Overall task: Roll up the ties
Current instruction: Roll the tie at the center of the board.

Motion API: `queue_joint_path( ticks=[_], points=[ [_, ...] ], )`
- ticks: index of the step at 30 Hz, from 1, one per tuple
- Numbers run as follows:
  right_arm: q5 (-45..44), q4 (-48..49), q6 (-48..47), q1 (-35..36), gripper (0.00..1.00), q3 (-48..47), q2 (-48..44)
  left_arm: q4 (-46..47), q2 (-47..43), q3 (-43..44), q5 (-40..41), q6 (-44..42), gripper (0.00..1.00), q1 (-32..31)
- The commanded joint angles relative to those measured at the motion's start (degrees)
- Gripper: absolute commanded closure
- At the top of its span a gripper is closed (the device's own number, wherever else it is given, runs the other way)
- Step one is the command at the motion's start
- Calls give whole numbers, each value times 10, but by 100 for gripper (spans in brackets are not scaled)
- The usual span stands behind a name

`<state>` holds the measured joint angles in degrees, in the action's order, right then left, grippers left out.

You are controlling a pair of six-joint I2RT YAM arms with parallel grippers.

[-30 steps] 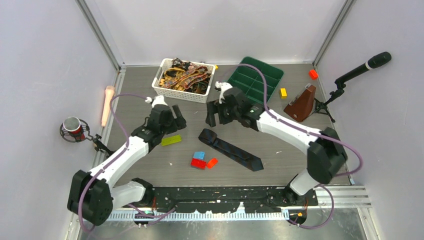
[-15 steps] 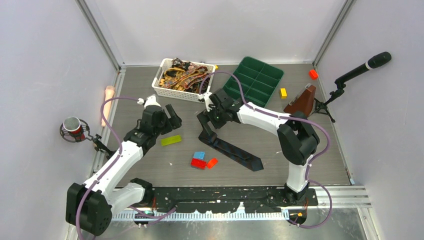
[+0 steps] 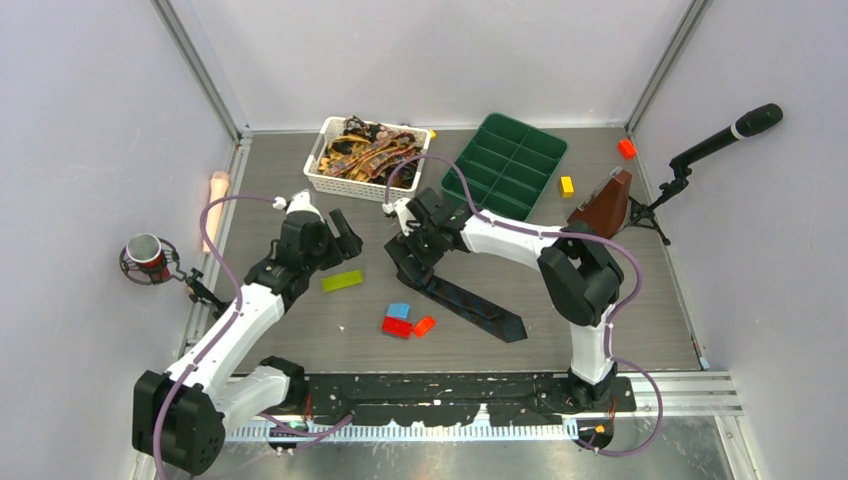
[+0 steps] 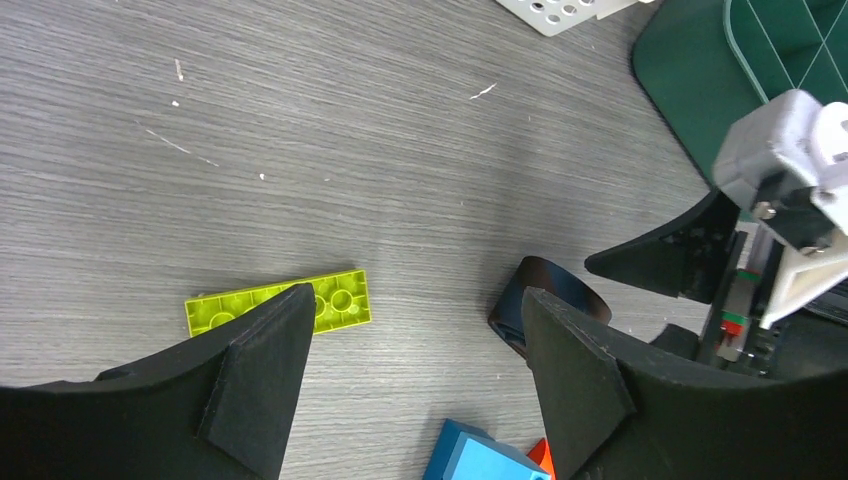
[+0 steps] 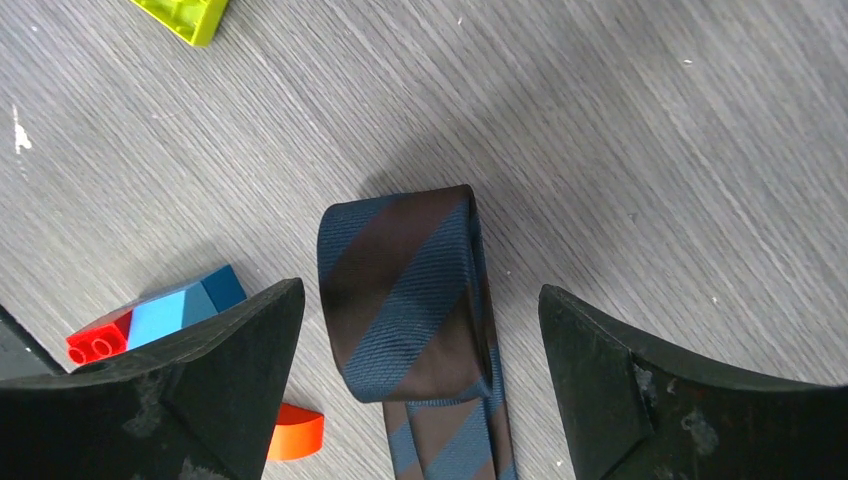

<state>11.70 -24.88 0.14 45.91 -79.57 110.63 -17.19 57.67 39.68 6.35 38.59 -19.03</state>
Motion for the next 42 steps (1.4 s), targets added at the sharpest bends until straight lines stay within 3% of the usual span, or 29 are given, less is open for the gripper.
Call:
queue_joint_path(
  ticks=[1,9,17,24,28,31,33,35,38,42],
  points=[
    [-15,13,-12,6,6,-18,6,9,-14,-5,-12,-4,22,6],
    [-16,10,-18,12,6,-19,25,14,-12,-12,-23,-5,22,8],
    [-42,4,-22,29,15,-20,44,15,-16,-16,-24,-6,22,12],
    [-60,-5,-26,33,35,-17,50,18,-13,-18,-27,-5,21,14],
    [-70,-6,-28,35,53,-16,52,19,-10,-16,-30,-4,21,14],
    [-74,-13,-29,35,71,-22,57,19,-9,-16,-31,-4,21,14],
    [-75,-18,-31,36,74,-24,60,19,-8,-16,-31,-4,22,14],
    [-77,-19,-31,38,72,-24,59,19,-10,-17,-31,-3,22,14],
    [-78,-21,-31,40,48,-22,55,20,-12,-18,-31,-3,22,14],
    [-76,-20,-28,43,34,-20,44,19,-9,-16,-33,-2,21,14]
  ],
)
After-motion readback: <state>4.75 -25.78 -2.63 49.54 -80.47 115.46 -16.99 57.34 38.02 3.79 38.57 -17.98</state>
